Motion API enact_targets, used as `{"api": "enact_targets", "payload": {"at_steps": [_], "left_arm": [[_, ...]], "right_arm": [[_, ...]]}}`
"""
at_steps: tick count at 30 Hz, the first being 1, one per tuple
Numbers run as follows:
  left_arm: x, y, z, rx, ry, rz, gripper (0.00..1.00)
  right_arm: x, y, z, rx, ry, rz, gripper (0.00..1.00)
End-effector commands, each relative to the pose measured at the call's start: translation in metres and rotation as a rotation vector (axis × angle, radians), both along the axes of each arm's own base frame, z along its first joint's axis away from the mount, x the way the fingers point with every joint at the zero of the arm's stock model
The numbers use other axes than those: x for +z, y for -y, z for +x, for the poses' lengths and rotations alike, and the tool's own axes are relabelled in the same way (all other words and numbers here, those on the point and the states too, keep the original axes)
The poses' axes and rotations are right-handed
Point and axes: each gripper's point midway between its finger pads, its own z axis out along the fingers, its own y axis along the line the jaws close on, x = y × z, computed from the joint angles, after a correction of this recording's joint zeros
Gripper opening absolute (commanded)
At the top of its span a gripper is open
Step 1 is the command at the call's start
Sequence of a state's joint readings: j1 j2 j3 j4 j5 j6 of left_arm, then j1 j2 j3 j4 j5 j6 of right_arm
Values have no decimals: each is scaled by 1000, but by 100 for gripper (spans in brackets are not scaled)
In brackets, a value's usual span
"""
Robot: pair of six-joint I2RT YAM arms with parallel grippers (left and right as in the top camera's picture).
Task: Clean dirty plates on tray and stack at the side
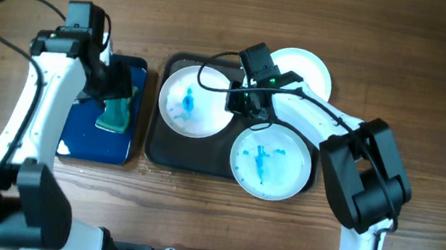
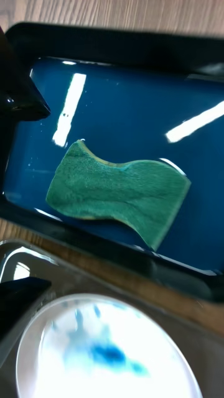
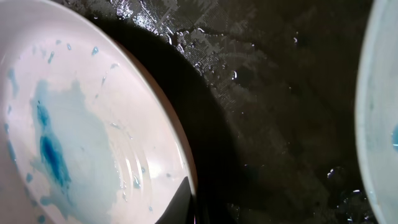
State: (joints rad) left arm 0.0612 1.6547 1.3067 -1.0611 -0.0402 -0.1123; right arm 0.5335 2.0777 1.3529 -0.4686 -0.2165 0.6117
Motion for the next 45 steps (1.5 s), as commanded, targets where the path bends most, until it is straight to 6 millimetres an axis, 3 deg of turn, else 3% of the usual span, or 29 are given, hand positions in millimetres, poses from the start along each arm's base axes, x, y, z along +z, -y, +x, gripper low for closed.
{"api": "enact_targets", "payload": {"at_steps": [1,4,9,12,17,22,29,35,43,44,45], "left_arm": [[-27,-14,-3,6,-75,15,70],[-31,-22,2,12,-60,-23,68],[-34,-6,7,-149,-14,-179,68],[-45,-3,2,-172,-38,-176,64],[-68,-21,-9,-103,-74,-75,57],[-80,-8,-9,-133,-62,-98,54],[-80,1,0,-169,-29,-78,54],[-93,-6,2,-164,-1,-35,44],[-116,6,-11,-174,8,-92,29],[-119,8,-12,-176,15,-104,25],[-120,8,-13,-177,15,-104,15]], "right_arm": [[-25,6,-4,27,-25,-49,4],[-25,6,-4,27,-25,-49,4],[-23,4,-2,27,-17,-39,4],[-23,2,-2,28,-15,-30,4],[-23,2,-2,31,-16,-32,5],[-23,2,-2,30,-15,-31,4],[-23,2,-2,30,-16,-32,4],[-23,3,-2,30,-16,-32,4],[-23,3,-2,30,-16,-32,4],[-23,3,-2,30,-16,-32,4],[-23,3,-2,30,-16,-32,4]]}}
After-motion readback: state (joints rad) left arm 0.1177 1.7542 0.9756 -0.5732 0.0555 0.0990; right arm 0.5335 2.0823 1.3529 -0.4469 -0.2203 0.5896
